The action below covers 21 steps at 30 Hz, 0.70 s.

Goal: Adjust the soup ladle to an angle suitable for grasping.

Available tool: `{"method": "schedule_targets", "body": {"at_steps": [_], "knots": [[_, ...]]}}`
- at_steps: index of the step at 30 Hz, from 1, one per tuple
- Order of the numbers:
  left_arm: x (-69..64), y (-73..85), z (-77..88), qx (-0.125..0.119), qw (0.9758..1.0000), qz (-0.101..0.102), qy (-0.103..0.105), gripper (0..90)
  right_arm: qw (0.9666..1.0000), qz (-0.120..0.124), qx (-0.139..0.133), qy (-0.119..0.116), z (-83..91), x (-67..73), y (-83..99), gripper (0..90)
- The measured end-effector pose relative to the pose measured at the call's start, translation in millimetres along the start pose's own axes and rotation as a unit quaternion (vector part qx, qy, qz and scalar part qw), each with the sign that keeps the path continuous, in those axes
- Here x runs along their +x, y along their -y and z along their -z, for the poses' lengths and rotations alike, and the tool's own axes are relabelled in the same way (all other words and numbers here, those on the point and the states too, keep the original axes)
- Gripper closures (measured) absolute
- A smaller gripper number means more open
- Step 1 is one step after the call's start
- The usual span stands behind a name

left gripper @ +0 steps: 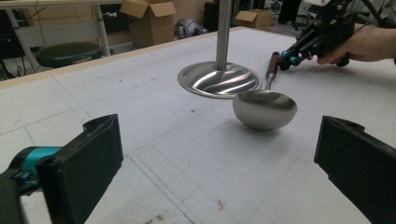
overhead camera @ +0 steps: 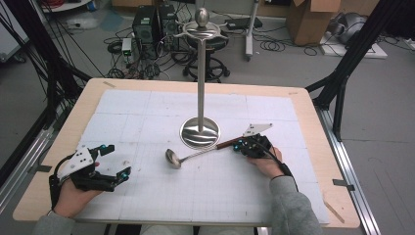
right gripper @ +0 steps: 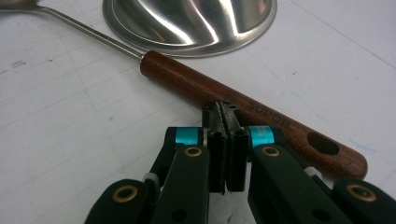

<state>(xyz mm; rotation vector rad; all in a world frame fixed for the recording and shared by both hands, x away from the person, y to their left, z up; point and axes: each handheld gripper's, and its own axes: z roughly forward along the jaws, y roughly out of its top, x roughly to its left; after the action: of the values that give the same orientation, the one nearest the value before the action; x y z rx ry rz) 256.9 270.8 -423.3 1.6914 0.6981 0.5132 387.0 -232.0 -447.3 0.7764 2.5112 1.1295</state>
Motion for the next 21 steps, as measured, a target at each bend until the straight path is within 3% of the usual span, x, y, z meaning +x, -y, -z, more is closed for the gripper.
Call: {"method": "schedule_targets", "body": {"at_steps": [10, 13, 17, 21], "knots": [[-0.3, 1.2, 1.9, 0.003, 1.0, 0.002, -0.004, 1.7, 1.0, 0.002, 0.001, 0.0, -6.0, -4.8, -4.4, 89.8], [-0.3, 0.8, 2.8, 0.003, 1.0, -0.001, -0.004, 1.7, 0.9999, -0.009, 0.0, -0.011, -4.4, -2.8, -5.5, 89.7], [0.3, 1.4, 1.4, 0.006, 1.0, -0.001, -0.005, 1.7, 0.9989, -0.002, -0.025, -0.04, -3.5, 15.5, -17.5, 89.7], [-1.0, 0.6, 1.8, 0.006, 1.0, -0.005, -0.003, 1.7, 0.9968, 0.006, -0.033, -0.072, -15.9, 37.4, -34.4, 89.7]]}}
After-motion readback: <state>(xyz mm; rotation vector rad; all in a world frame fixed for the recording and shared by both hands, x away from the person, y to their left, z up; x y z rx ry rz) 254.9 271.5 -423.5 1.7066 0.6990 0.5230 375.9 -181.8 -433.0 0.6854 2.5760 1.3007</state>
